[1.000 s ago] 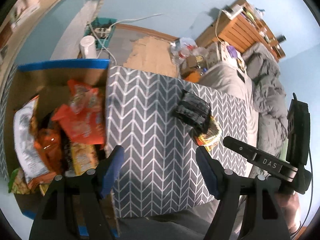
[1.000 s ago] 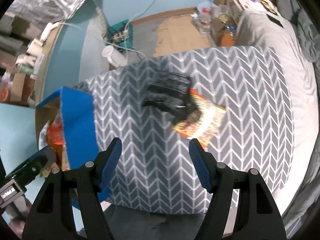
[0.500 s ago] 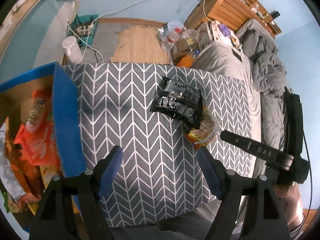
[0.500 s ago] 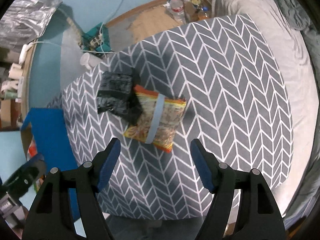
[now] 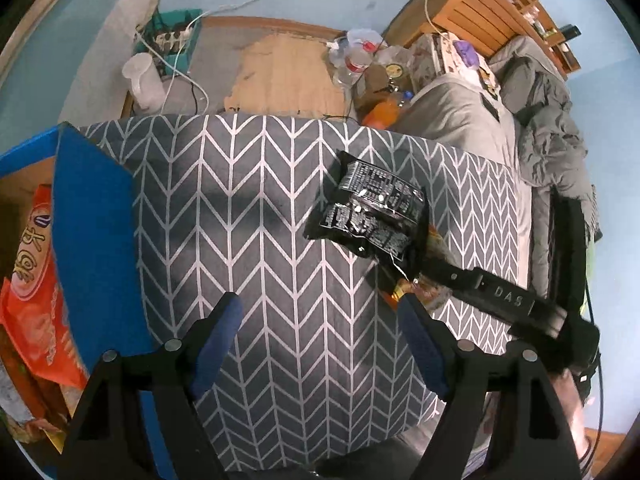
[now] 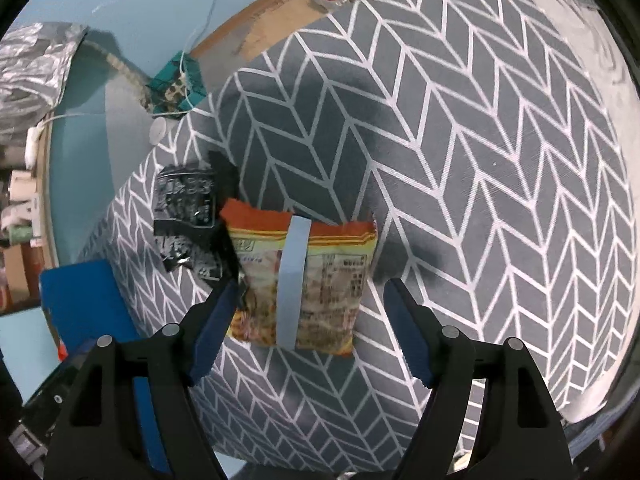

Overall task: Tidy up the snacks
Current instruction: 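Grasp the black bag with the left gripper while the right grasps the blue-banded orange bag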

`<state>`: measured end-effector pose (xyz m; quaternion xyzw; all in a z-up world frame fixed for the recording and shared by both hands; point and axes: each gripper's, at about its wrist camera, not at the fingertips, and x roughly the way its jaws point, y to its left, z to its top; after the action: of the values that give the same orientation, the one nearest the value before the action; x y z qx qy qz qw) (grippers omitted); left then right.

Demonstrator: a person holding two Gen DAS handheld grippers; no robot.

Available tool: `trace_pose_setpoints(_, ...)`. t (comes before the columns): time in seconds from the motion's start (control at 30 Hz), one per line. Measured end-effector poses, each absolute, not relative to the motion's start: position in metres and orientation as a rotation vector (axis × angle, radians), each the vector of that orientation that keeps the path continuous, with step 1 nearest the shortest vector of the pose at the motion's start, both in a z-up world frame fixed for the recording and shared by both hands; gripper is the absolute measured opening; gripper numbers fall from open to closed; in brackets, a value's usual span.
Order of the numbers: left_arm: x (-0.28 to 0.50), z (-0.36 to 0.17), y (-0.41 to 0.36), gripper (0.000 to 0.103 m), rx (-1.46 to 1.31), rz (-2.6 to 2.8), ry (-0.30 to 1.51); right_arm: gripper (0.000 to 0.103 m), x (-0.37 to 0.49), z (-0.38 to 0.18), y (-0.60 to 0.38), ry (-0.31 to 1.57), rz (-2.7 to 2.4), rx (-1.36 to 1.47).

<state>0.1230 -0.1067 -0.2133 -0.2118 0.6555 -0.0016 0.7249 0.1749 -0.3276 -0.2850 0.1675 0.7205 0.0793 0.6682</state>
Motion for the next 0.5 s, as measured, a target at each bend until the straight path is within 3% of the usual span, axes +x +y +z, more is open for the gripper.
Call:
trace_pose_setpoints(0.1, 0.128, -0.218, -0.108, 0.081, -0.477, 0.003, 1.456, 0.075, 0.174, -0.291, -0.325, 1.629, 0.185, 0.376)
trace_pose_setpoints(0.2, 0.132, -0.223, -0.112, 0.081, -0.478, 0.002, 1.47, 0.05, 0.175, -0.295, -0.32, 1.632, 0.217, 0.355)
trace_pose_setpoints(0.23, 0.132, -0.224, -0.112, 0.081, -0.479, 0.002, 1.474, 0.047, 0.175, -0.295, -0.317, 1.63, 0.229, 0.342)
trace_pose_setpoints(0.5, 0.139, -0.235, -0.115, 0.081, -0.497, 0.007, 1.49, 0.041, 0.183, -0.278, -0.311, 1.587, 0.262, 0.099)
